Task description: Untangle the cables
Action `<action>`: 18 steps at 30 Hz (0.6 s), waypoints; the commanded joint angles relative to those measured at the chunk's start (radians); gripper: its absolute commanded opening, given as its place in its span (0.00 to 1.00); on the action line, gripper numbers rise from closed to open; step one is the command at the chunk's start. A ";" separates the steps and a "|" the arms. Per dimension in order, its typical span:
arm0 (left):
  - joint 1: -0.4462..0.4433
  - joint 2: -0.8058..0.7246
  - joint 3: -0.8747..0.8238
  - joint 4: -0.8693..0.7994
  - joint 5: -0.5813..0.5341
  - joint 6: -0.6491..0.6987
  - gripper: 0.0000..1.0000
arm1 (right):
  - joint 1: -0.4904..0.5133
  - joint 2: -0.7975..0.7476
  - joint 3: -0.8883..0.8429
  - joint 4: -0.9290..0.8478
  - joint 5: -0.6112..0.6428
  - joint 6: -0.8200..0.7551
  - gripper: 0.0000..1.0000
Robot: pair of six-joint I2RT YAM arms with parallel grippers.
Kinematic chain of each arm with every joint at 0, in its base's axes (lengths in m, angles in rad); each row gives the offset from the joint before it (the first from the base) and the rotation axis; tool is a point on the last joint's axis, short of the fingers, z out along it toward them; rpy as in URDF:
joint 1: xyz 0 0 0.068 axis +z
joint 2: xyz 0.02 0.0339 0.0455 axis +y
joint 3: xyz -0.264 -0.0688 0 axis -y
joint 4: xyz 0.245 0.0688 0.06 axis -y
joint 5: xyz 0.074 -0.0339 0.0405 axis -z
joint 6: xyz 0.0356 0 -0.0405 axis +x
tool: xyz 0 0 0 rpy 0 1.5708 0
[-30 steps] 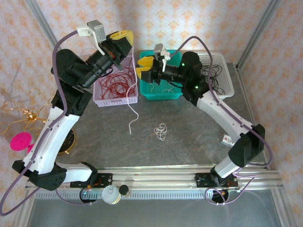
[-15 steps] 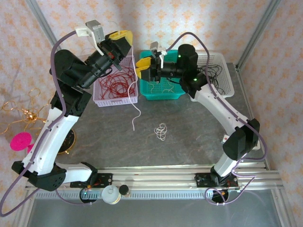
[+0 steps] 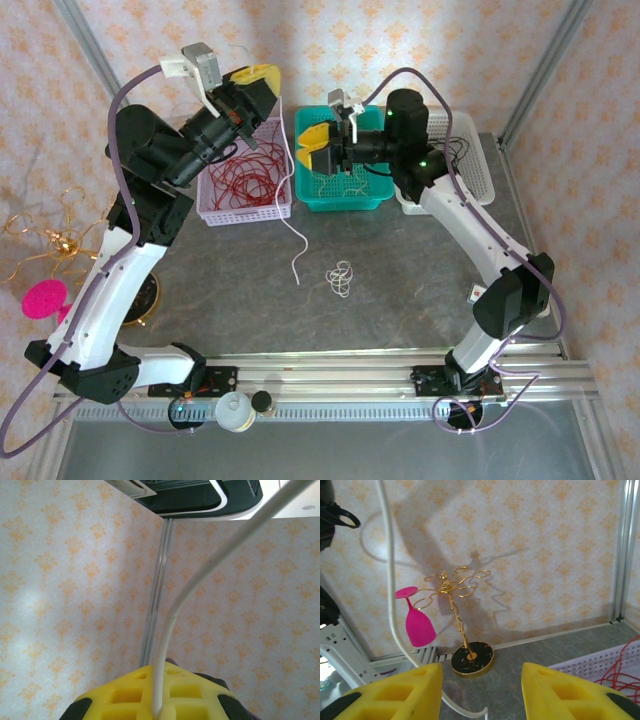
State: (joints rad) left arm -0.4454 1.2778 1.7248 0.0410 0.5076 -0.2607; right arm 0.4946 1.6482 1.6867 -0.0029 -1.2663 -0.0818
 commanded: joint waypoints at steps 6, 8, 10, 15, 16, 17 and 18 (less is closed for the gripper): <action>-0.009 -0.013 -0.028 0.075 0.006 -0.027 0.00 | 0.035 0.008 0.084 0.043 -0.064 0.033 0.49; -0.007 -0.010 -0.033 0.082 0.008 -0.034 0.00 | 0.055 0.032 0.106 0.032 -0.060 0.027 0.49; -0.008 -0.006 -0.031 0.082 0.012 -0.037 0.00 | 0.075 0.061 0.136 0.005 -0.036 0.009 0.49; -0.009 -0.010 -0.035 0.086 0.008 -0.040 0.00 | 0.095 0.093 0.142 0.021 0.014 0.019 0.46; -0.008 -0.013 -0.037 0.086 0.006 -0.040 0.00 | 0.095 0.100 0.143 0.019 0.018 0.022 0.44; -0.007 -0.013 -0.040 0.086 0.005 -0.040 0.00 | 0.094 0.103 0.143 0.016 0.019 0.019 0.41; -0.008 -0.017 -0.042 0.085 0.002 -0.039 0.00 | 0.093 0.105 0.143 0.013 0.020 0.019 0.37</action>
State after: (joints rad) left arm -0.4454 1.2785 1.6913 0.0761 0.5076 -0.2897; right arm 0.5922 1.7493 1.7992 -0.0013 -1.2713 -0.0658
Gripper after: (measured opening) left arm 0.044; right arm 0.382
